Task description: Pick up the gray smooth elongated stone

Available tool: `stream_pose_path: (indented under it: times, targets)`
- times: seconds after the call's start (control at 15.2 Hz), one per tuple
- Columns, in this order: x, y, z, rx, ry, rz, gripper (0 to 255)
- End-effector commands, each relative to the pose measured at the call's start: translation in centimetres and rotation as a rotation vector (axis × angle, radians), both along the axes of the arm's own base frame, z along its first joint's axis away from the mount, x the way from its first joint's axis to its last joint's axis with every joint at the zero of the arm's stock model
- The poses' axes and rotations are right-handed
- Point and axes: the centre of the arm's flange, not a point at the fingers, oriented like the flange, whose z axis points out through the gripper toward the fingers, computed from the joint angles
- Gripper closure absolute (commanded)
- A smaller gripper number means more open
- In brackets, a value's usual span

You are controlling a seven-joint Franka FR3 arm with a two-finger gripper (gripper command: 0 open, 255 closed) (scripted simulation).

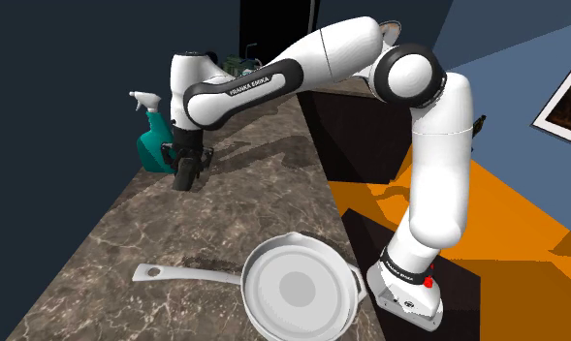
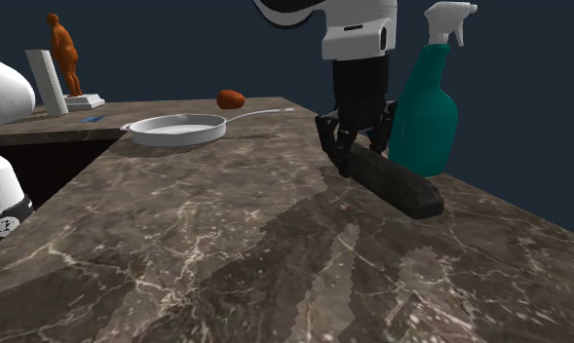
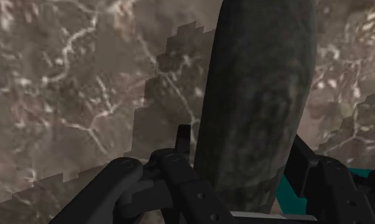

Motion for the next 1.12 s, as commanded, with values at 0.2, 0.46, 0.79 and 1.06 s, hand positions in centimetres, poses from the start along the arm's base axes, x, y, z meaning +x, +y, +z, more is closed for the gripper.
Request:
stream_pose_path:
  times: [0.2,0.46,0.79,1.06]
  targets:
    - [0.0,0.0,-0.1,0.0,0.001,0.0,255]
    - [0.0,0.0,0.0,0.0,0.001,0.0,255]
    - [0.0,0.0,2.6,0.0,0.001,0.0,255]
    - [0.0,0.0,4.7,0.0,0.001,0.0,255]
